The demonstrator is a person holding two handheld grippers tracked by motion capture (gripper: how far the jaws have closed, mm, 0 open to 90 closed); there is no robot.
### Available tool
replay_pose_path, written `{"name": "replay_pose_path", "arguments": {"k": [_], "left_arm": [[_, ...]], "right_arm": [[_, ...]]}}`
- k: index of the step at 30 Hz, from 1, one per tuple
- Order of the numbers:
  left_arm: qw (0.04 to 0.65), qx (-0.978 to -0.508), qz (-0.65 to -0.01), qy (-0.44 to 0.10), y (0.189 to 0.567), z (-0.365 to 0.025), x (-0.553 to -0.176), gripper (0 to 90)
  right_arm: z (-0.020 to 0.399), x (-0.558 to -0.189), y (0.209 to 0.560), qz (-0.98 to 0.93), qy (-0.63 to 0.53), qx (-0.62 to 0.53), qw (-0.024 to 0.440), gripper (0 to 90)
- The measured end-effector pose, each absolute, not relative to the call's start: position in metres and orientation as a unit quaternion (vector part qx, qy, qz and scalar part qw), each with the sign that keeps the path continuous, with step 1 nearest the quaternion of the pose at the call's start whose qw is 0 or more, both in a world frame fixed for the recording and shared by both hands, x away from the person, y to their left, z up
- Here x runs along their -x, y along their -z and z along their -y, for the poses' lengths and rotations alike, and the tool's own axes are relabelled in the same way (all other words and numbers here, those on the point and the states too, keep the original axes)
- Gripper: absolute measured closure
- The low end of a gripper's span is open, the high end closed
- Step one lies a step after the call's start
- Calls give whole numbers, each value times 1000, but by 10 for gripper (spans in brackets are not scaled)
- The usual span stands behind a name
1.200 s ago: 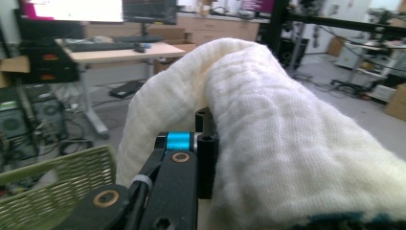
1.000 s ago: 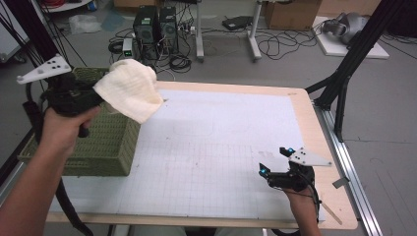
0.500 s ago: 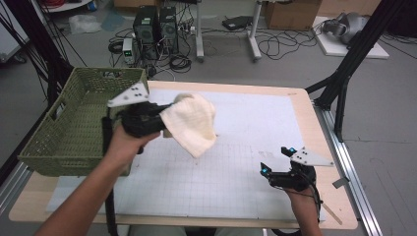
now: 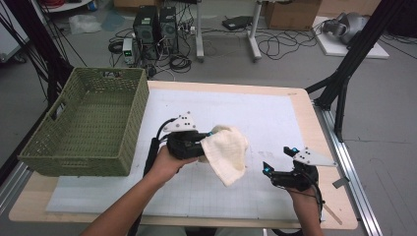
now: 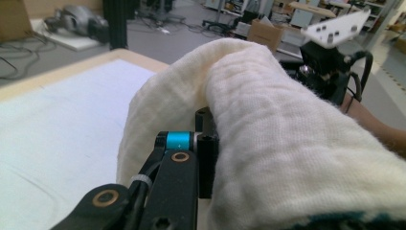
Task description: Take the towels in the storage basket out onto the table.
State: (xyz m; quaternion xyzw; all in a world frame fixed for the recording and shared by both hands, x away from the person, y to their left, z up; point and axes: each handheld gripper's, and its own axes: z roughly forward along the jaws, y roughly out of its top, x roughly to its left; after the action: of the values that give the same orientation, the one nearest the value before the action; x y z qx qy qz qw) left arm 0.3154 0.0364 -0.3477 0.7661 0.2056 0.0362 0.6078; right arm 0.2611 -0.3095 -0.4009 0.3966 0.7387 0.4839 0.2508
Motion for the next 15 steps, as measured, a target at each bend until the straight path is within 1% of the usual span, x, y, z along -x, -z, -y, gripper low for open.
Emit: {"name": "replay_pose_path", "arguments": {"k": [2, 3, 5, 6, 10, 11, 13, 15], "left_arm": [[603, -770, -206, -19, 364, -31, -316, 802], [603, -770, -206, -19, 364, -31, -316, 801], [595, -773, -219, -11, 381, -32, -321, 799], [595, -773, -219, -11, 381, -32, -321, 798], [578, -775, -254, -5, 404, -42, -333, 795], [575, -771, -274, 3, 414, -49, -337, 793], [571, -772, -279, 1, 416, -51, -339, 791], [553, -781, -290, -20, 423, -58, -343, 788]], "right_arm": [[311, -261, 401, -739, -484, -396, 252, 61], [311, -261, 401, -738, -483, -398, 251, 61], [310, -261, 401, -738, -484, -397, 252, 60], [310, -261, 401, -738, -484, -397, 252, 60], [310, -262, 402, -741, -481, -397, 250, 61], [309, -262, 403, -740, -481, -397, 250, 61], [309, -262, 403, -741, -480, -399, 248, 61], [309, -263, 404, -742, -479, -397, 249, 61]]}}
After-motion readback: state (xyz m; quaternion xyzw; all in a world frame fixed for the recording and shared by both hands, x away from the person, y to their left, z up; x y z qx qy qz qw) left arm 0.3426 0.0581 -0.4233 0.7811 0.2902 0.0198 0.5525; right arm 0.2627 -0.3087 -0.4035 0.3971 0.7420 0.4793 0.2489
